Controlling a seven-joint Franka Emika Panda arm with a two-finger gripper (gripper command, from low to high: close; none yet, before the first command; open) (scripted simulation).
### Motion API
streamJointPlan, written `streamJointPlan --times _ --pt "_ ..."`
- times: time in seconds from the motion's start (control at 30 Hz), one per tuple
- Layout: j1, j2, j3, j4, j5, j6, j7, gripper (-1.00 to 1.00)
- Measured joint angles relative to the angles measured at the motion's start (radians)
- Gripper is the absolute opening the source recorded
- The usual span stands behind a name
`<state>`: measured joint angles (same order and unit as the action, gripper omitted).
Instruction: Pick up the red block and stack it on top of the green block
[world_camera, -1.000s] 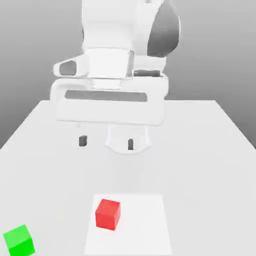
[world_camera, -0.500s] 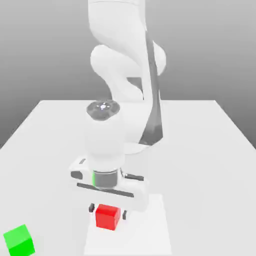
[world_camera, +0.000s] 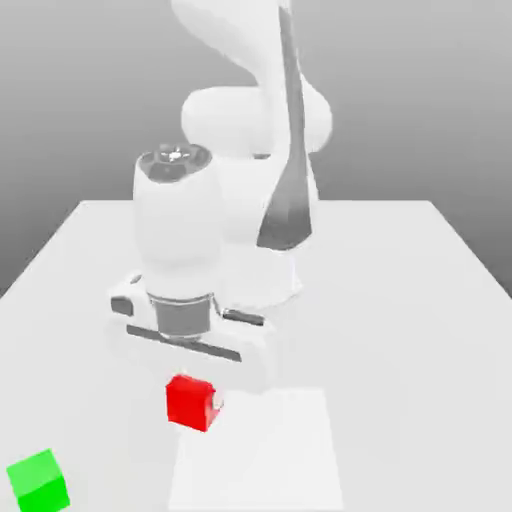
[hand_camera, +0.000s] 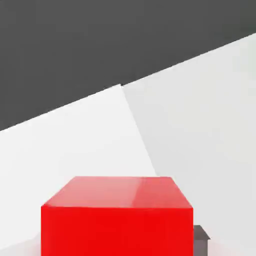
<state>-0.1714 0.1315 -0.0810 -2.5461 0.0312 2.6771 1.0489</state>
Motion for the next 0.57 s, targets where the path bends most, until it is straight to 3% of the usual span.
streamJointPlan --times 0.23,0.37,0.4,0.57 --pt "-0.089 0.117 -0.112 0.253 0.056 -0.141 0.169 -1.00" --pt "-0.120 0.245 -0.102 0.293 0.106 -0.057 0.162 -1.00" --pt "-0.125 0.269 -0.096 0.296 0.115 -0.035 0.157 1.00" --pt "-0.125 0.269 -0.096 0.296 0.115 -0.035 0.157 1.00"
